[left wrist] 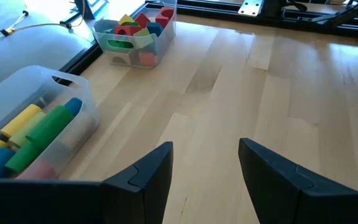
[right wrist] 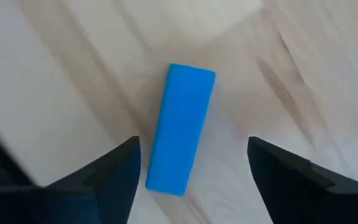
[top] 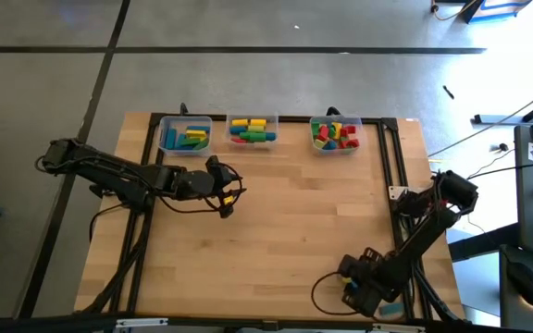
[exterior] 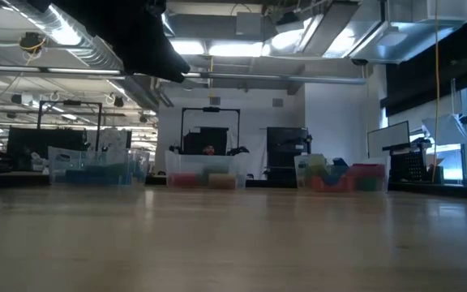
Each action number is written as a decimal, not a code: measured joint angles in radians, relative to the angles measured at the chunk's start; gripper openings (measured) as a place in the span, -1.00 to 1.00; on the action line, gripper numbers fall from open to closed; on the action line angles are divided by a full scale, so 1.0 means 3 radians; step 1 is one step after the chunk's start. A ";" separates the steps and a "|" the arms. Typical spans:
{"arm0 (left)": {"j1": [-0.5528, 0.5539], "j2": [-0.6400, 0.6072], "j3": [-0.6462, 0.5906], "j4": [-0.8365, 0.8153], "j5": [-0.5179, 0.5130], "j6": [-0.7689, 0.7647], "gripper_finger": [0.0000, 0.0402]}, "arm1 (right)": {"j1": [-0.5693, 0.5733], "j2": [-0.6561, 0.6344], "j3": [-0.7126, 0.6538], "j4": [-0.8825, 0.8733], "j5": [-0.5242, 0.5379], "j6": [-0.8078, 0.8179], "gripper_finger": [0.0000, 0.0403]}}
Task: Sort blocks by size
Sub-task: Put the light blue rectangular block into the left transparent bin, then put the blue rectangular block into the left transparent bin
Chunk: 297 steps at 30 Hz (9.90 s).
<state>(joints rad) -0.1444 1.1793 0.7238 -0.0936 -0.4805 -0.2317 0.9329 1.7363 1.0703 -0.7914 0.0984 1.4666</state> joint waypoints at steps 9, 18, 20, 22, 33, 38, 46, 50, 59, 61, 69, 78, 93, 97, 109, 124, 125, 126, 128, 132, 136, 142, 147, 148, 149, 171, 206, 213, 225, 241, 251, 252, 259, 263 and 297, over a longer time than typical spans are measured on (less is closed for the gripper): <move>0.0000 0.0000 0.0000 0.0018 0.0000 0.0000 -0.10 | -0.0005 0.0234 -0.0167 0.0304 0.0074 0.0342 0.13; 0.0000 0.0000 0.0000 0.0027 0.0001 0.0000 -0.10 | -0.0011 0.0268 -0.0171 0.0256 0.0048 0.0331 -0.56; 0.0000 0.0000 0.0000 0.0032 0.0001 0.0011 -0.10 | -0.0013 0.0271 -0.0171 0.0290 0.0067 0.0328 -0.56; 0.0000 0.0000 0.0000 0.0064 0.0001 0.0022 -0.10 | -0.0010 0.0268 -0.0172 0.0319 0.0106 0.0269 -0.56; 0.0000 0.0000 0.0000 0.0107 0.0002 0.0075 -0.10 | -0.0017 0.0237 0.0226 -0.0042 0.0571 -0.0043 -0.54; -0.0063 0.0000 0.0000 0.0128 0.0001 0.0074 -0.10 | -0.0033 0.0238 0.0282 -0.0060 0.0801 -0.0121 -0.53; -0.0209 0.0110 0.0001 0.0439 0.0044 0.0191 -0.10 | -0.0207 0.0235 0.0315 -0.0038 0.1182 -0.0441 -0.57; -0.0280 0.0295 0.0001 0.0589 0.0217 0.0192 -0.10 | -0.0346 0.0233 0.0315 0.0037 0.1476 -0.0764 -0.59; -0.0446 0.0640 0.0001 0.0816 0.0465 0.0002 -0.10 | -0.0616 0.0230 0.0315 0.0147 0.1572 -0.1236 -0.77; -0.0475 0.0678 0.0001 0.0816 0.0465 -0.0015 -0.10 | -0.0623 0.0230 0.0315 0.0146 0.1415 -0.1228 -0.78; -0.0484 0.0687 0.0001 0.0872 0.0463 0.0037 -0.10 | -0.0470 0.0204 0.0314 0.0068 0.1130 -0.1081 -0.50; -0.0486 0.0687 0.0001 0.0865 0.0463 0.0039 -0.10 | -0.0014 -0.0220 -0.0057 -0.0108 0.1878 -0.0258 -0.21; -0.0486 0.0687 0.0001 0.0785 0.0463 0.0052 -0.10 | 0.0095 -0.0211 -0.0720 0.0985 0.2213 -0.0376 0.07; -0.0486 0.0687 0.0001 0.0781 0.0462 0.0101 -0.10 | 0.0094 -0.0211 -0.0850 0.0979 0.2303 -0.0374 0.14; -0.0501 0.0685 0.0001 0.0772 0.0462 0.0100 -0.10 | -0.0259 -0.0216 -0.1289 0.1425 0.2082 -0.0459 0.24; -0.0501 0.0685 0.0001 0.0812 0.0461 0.0084 -0.10 | -0.0253 -0.0214 -0.1464 0.1677 0.2045 -0.0554 -0.06; -0.0501 0.0685 0.0001 0.0813 0.0461 0.0083 -0.10 | -0.0253 -0.0214 -0.1464 0.1678 0.2036 -0.0563 -0.08; -0.0501 0.0685 0.0001 0.0813 0.0461 0.0083 -0.10 | -0.0254 -0.0214 -0.1462 0.1679 0.2021 -0.0568 -0.11; -0.0501 0.0685 0.0001 0.0814 0.0462 0.0081 -0.10 | -0.0254 -0.0214 -0.1461 0.1684 0.1983 -0.0594 -0.17; -0.0501 0.0685 0.0001 0.0812 0.0460 0.0085 -0.10 | -0.0254 -0.0215 -0.1460 0.1690 0.1968 -0.0564 -0.31; -0.0501 0.0685 0.0001 0.0813 0.0460 0.0085 -0.10 | -0.0254 -0.0215 -0.1461 0.1689 0.1968 -0.0562 -0.45; -0.0501 0.0685 0.0001 0.0812 0.0460 0.0081 -0.10 | -0.0254 -0.0210 -0.1454 0.1683 0.2015 -0.0565 -0.43; -0.0501 0.0685 0.0001 0.0865 0.0460 0.0074 -0.10 | -0.0254 -0.0202 -0.1379 0.1649 0.2011 -0.0635 -0.42; -0.0501 0.0685 0.0001 0.0880 0.0460 0.0074 -0.10 | -0.0257 -0.0201 -0.1353 0.1654 0.1995 -0.0659 -0.42; -0.0501 0.0685 0.0001 0.0883 0.0460 0.0074 -0.10 | -0.0256 -0.0200 -0.1323 0.1679 0.1995 -0.0682 -0.43; -0.0802 0.1705 0.0142 0.2255 0.0663 0.2852 -0.10 | -0.0648 -0.0203 -0.0594 0.2569 0.1944 -0.2047 -0.41; -0.0969 0.1989 0.0472 0.2492 0.0820 0.3878 -0.70 | -0.1197 -0.0210 -0.0593 0.3764 0.1142 -0.2633 -0.41; -0.0980 0.1986 0.0473 0.2491 0.0815 0.3935 -0.72 | -0.1197 -0.0210 -0.0593 0.3774 0.1088 -0.2630 -0.39; -0.1182 0.1827 0.0468 0.2034 0.0478 0.3626 -0.72 | -0.1188 -0.0600 -0.0592 0.3432 0.0482 -0.2729 0.23; -0.1280 0.0368 0.0470 -0.1036 -0.0307 0.0484 -0.73 | -0.1052 -0.0910 -0.0589 0.2657 0.0565 -0.2443 0.32; -0.0727 -0.0160 0.0470 -0.2890 -0.1082 -0.1067 -0.73 | -0.1059 -0.0909 -0.0589 0.2542 0.0741 -0.2442 0.31; -0.0622 -0.0161 0.0470 -0.2986 -0.1156 -0.1173 -0.73 | -0.1059 -0.0909 -0.0589 0.2538 0.0753 -0.2442 0.31; 0.0327 -0.0160 0.0367 -0.3102 -0.1396 -0.1101 -0.71 | -0.1059 -0.0909 -0.0589 0.2524 0.0775 -0.2440 0.31; 0.1004 -0.0160 0.0197 -0.2839 -0.1458 -0.0790 -0.72 | -0.1059 -0.0908 -0.0590 0.2513 0.0777 -0.2440 0.31; 0.1990 -0.0457 -0.0059 -0.1745 -0.0758 0.0301 -0.02 | -0.1057 -0.0905 -0.0593 0.2324 0.0695 -0.2459 0.31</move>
<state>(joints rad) 0.4527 1.0423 0.7061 -0.6171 -0.7078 -0.1413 0.6157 1.4647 0.8925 -0.0941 0.3069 0.7288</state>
